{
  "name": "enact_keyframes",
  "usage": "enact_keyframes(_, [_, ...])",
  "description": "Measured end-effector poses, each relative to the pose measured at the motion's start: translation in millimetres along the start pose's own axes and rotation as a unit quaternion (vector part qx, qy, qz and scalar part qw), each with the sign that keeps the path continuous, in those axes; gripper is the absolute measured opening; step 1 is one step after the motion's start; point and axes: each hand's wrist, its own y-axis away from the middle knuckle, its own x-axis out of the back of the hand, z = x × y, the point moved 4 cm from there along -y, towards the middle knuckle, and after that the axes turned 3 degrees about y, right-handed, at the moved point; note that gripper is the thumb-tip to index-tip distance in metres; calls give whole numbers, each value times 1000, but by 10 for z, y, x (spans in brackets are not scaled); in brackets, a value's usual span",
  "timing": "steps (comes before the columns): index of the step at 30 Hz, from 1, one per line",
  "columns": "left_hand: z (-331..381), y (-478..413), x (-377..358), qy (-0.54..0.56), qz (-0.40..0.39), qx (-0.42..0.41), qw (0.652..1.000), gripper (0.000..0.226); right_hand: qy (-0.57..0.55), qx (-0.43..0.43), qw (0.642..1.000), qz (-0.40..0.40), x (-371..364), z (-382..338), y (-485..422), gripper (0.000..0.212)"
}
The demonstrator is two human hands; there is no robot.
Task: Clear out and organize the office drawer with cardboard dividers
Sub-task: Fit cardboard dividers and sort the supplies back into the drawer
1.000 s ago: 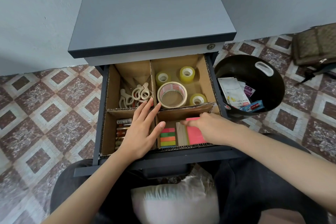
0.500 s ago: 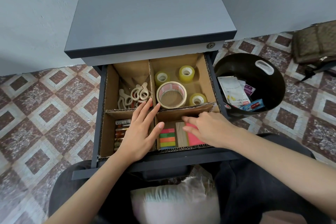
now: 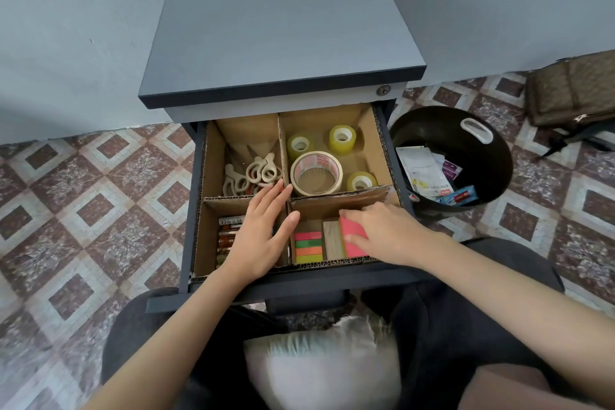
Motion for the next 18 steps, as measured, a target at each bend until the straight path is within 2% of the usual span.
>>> enact_keyframes(2, [20, 1, 40, 16, 3, 16, 1000, 53, -36, -4, 999, 12, 47, -63, 76, 49])
enact_keyframes(4, [83, 68, 138, 37, 40, 13, 998, 35, -90, -6, 995, 42, 100, -145, 175, 45])
enact_keyframes(8, [243, 428, 327, 113, 136, 34, 984, 14, -211, -4, 963, 166, 190, -283, 407, 28])
enact_keyframes(11, [282, 735, 316, 164, 150, 68, 973, 26, -302, 8, 928, 218, 204, -419, 584, 17])
enact_keyframes(14, [300, 992, 237, 212, 117, 85, 966, 42, -419, -13, 891, 174, 66, -577, 702, 29])
enact_keyframes(18, [233, 1246, 21, 236, 72, 149, 957, 49, -550, -134, 823, 45, -369, -751, 809, 50])
